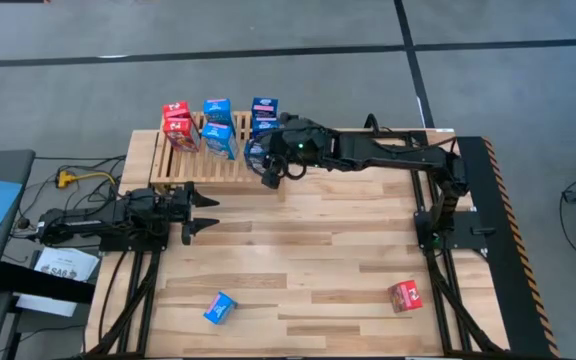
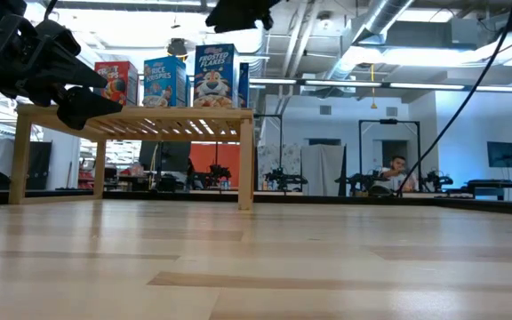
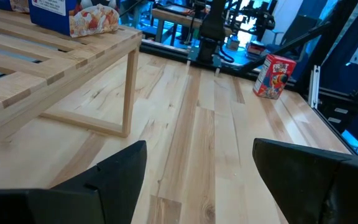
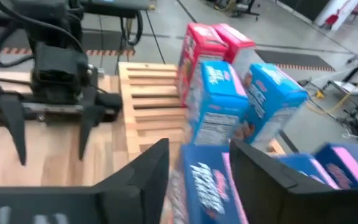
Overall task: Stack cereal on shelf
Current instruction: Put the dark blue cereal box the aligned with the other dark blue cereal boxes on the shelf
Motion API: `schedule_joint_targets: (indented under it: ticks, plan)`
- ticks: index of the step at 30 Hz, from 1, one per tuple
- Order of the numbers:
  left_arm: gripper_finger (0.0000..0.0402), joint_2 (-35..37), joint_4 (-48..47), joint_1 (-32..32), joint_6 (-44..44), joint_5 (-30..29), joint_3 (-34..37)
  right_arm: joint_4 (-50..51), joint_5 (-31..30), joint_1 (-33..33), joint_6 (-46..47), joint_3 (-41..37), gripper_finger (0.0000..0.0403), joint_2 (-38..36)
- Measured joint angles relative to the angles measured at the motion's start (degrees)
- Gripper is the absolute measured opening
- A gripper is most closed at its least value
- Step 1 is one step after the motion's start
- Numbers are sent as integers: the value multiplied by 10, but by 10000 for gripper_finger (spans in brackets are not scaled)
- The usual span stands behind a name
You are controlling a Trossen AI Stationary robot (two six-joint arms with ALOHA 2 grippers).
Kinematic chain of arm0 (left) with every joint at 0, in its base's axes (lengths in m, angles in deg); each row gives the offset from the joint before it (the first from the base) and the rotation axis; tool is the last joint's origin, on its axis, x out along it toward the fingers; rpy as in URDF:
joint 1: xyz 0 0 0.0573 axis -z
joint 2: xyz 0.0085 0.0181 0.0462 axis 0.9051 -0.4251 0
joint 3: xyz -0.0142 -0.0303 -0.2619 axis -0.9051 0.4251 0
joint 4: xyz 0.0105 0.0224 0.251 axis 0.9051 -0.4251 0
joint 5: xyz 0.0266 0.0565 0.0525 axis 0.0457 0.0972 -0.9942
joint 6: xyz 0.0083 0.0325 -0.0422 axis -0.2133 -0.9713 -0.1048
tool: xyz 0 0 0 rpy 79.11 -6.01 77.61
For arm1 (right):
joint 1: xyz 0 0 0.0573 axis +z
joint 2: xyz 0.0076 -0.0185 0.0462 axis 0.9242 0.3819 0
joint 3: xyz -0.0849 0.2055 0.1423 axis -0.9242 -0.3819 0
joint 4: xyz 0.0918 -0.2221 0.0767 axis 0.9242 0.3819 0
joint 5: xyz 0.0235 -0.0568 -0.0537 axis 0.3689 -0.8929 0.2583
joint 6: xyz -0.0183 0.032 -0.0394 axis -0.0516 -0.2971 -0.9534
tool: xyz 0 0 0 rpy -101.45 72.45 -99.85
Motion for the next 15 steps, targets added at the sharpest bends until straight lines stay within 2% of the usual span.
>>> schedule_joint_targets:
  ticks: [5, 11, 15]
  plan:
    - [283, 0, 0, 0, 0, 0, 0, 32, 1, -13, -6, -1, 260, -9]
    - [283, 0, 0, 0, 0, 0, 0, 68, 68, -44, -6, 0, 327, -22]
    - [283, 0, 0, 0, 0, 0, 0, 78, 91, -55, -6, 0, 368, -24]
